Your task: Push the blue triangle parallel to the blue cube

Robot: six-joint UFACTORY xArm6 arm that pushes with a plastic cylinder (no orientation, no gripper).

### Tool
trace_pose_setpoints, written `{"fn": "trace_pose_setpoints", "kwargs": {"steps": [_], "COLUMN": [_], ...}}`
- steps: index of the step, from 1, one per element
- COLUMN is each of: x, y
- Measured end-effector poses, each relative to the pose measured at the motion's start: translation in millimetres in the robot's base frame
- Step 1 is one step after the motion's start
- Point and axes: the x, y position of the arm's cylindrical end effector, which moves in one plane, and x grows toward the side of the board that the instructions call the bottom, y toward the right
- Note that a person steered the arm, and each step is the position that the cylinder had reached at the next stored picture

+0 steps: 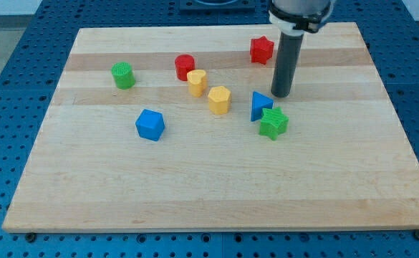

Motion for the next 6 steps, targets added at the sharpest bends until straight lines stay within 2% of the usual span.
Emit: {"fn": "trace_pose_setpoints", "kwargs": {"steps": [2, 6], "x": [25.1, 38.5], "y": [-5.3, -81.3]}}
